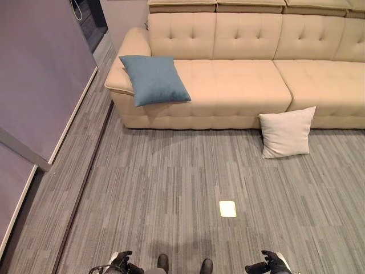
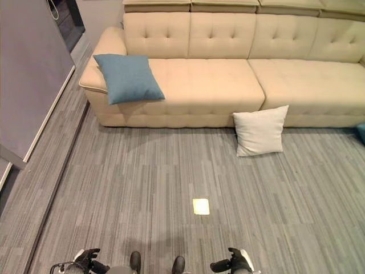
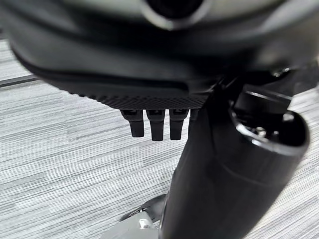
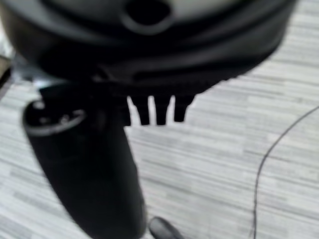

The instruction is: Pick up all the scattered cushions and arrange them neatly on the sofa.

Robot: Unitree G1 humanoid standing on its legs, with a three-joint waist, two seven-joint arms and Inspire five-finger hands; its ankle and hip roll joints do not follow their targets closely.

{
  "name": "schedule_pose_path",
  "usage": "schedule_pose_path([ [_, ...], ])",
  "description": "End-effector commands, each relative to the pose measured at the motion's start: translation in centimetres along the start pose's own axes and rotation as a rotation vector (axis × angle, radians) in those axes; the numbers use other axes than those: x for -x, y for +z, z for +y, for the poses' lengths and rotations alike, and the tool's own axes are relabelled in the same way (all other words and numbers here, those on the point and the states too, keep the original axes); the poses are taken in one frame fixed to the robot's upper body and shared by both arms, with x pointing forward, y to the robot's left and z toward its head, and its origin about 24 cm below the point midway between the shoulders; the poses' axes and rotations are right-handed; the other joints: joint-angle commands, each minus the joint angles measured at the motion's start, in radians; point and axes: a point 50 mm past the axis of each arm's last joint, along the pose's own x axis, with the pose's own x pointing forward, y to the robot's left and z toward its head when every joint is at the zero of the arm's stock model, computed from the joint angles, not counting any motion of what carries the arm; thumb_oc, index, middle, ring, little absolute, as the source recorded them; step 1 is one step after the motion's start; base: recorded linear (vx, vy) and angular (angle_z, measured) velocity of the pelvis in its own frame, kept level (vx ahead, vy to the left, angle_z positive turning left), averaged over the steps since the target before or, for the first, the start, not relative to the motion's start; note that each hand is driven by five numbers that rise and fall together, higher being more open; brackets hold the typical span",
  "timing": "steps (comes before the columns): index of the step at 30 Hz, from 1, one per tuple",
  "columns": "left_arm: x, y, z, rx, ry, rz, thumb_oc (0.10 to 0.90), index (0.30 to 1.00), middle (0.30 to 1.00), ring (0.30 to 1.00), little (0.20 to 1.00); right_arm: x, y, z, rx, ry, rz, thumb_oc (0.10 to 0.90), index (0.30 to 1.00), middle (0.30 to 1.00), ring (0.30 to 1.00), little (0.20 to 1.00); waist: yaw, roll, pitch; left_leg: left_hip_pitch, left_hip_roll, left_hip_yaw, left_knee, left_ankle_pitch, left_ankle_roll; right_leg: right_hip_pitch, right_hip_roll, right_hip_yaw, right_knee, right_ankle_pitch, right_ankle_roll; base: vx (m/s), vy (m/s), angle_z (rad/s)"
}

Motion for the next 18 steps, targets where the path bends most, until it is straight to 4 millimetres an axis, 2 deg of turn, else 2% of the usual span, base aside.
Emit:
schedule_pose_path([
  [1,-0.2,0.8,1.0,-0.012,0.021,-0.026,0.800,0.900,0.900,0.900,0.900,-0.1,0.4,-0.4,0.021,-0.019,-0.028,0.800,0.900,0.900,0.900,0.900,-0.001,-0.041,-0.041,-0.067,-0.044,-0.003,0.104,-0.116,0.018,-0.008,-0.109,-0.001,0.158,-0.087,0.092,0.04,0.208,-0.03],
  [3,-0.3,1.0,1.5,-0.011,0.036,-0.033,0.800,0.900,0.900,0.900,0.900,-0.1,1.1,-0.3,0.033,-0.017,-0.046,0.800,0.900,0.900,0.900,0.900,0.002,-0.035,-0.017,-0.060,-0.052,-0.006,0.114,-0.126,0.034,-0.059,-0.141,0.011,0.269,-0.072,0.102,0.01,0.172,-0.09],
  [5,-0.4,1.3,1.8,-0.013,0.043,-0.042,0.800,0.900,0.900,0.900,0.900,-0.2,1.5,-0.2,0.037,-0.013,-0.060,0.800,0.900,0.900,0.900,0.900,-0.002,-0.034,-0.013,-0.057,-0.054,-0.013,0.111,-0.126,0.039,-0.084,-0.143,0.022,0.311,-0.063,0.103,0.05,0.132,-0.08],
  [6,-0.4,1.5,2.2,-0.006,0.052,-0.052,0.800,0.900,0.900,0.900,0.900,-0.1,1.7,0.0,0.041,-0.009,-0.070,0.800,0.900,0.900,0.900,0.900,-0.007,-0.027,-0.004,-0.042,-0.058,-0.033,0.112,-0.132,0.049,-0.126,-0.124,0.056,0.379,-0.060,0.098,0.17,0.168,0.07],
  [7,-0.4,1.4,2.3,-0.007,0.057,-0.052,0.800,0.900,0.900,0.900,0.900,-0.1,1.8,0.1,0.041,-0.004,-0.073,0.800,0.900,0.900,0.900,0.900,-0.016,-0.024,-0.003,-0.017,-0.064,-0.053,0.099,-0.136,0.054,-0.148,-0.084,0.096,0.396,-0.080,0.088,0.21,0.134,0.09],
  [10,-0.4,1.2,2.4,0.003,0.060,-0.046,0.800,0.900,0.900,0.900,0.900,-0.1,1.5,0.3,0.050,0.004,-0.061,0.800,0.900,0.900,0.900,0.900,-0.030,-0.028,-0.011,0.032,-0.086,-0.097,0.060,-0.136,0.059,-0.189,0.005,0.156,0.333,-0.088,0.078,0.21,0.029,0.21],
  [13,-0.3,1.1,2.1,0.014,0.051,-0.040,0.800,0.900,0.900,0.900,0.900,-0.1,1.6,0.3,0.064,0.006,-0.066,0.800,0.900,0.900,0.900,0.900,-0.037,-0.029,-0.006,0.064,-0.096,-0.122,0.037,-0.143,0.059,-0.213,0.024,0.147,0.288,-0.066,0.075,0.17,-0.007,0.37],
  [14,-0.3,1.2,1.8,0.029,0.041,-0.043,0.800,0.900,0.900,0.900,0.900,-0.1,1.4,0.3,0.071,0.009,-0.062,0.800,0.900,0.900,0.900,0.900,-0.050,-0.031,-0.004,0.096,-0.112,-0.155,0.031,-0.156,0.059,-0.255,0.041,0.140,0.253,-0.037,0.080,0.30,-0.022,0.41],
  [16,-0.3,1.3,1.5,0.033,0.028,-0.053,0.800,0.900,0.900,0.900,0.900,0.0,0.6,0.1,0.074,0.007,-0.041,0.800,0.900,0.900,0.900,0.900,-0.056,-0.040,-0.006,0.123,-0.127,-0.185,0.034,-0.177,0.054,-0.224,0.046,0.144,0.203,-0.036,0.075,0.29,-0.060,0.37],
  [18,-0.3,1.4,1.2,0.030,0.017,-0.056,0.800,0.900,0.900,0.900,0.900,0.2,-0.2,0.3,0.066,0.015,-0.023,0.800,0.900,0.900,0.900,0.900,-0.066,-0.042,-0.023,0.143,-0.118,-0.196,0.040,-0.195,0.034,-0.199,0.058,0.156,0.189,-0.043,0.057,0.25,-0.104,0.73],
])
